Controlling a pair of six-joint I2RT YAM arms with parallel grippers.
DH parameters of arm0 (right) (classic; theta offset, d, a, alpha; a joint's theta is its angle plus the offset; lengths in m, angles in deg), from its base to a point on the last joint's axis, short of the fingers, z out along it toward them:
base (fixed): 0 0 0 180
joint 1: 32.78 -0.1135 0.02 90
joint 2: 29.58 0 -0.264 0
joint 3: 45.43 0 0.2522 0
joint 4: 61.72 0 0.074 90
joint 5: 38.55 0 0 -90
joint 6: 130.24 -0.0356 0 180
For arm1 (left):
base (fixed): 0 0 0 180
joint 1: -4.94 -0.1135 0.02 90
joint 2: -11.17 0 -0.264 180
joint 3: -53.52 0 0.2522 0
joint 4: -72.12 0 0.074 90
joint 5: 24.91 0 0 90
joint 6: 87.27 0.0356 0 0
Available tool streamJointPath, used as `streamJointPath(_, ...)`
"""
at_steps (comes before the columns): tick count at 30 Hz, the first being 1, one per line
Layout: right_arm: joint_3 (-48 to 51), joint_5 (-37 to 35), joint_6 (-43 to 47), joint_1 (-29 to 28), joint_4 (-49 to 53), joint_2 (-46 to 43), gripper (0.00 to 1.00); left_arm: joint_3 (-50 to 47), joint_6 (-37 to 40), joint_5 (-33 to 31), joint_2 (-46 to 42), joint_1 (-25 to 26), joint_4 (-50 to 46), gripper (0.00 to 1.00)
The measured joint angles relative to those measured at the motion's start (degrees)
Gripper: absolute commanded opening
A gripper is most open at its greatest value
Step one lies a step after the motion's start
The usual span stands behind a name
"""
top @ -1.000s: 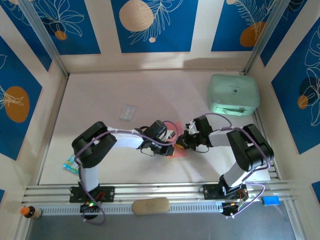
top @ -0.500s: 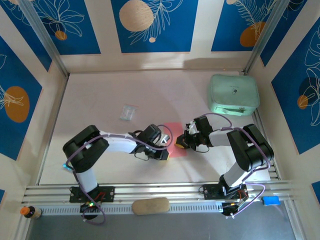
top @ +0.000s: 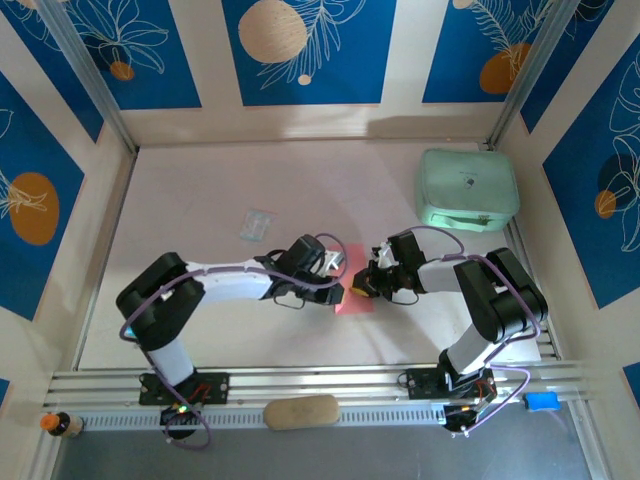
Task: Fold a paper plane with a square sheet of paper (pick it up from the middle)
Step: Fold the triangle a second time at the center of the table.
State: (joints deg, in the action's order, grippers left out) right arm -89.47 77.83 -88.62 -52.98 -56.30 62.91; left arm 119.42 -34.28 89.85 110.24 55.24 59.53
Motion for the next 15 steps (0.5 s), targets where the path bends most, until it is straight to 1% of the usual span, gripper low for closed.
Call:
streamJointPath(7,0.0,0.04,0.0,0.0,0.0,0.0,0.0,2.75,0.0,-1.46,7.15,-0.55,-0.17,0.0)
streamJointPath(10,-0.39,0.02,0.0,0.02,0.7,-0.02,0.0,2.29,-0.02,-1.68,7.61,-0.59,0.42,0.0)
streamJointPath(15,-1.7,-1.11,0.24,0.09,4.92,-1.53,0.0,-0.5,-0.04,-1.75,6.91,-0.59,4.79,0.0)
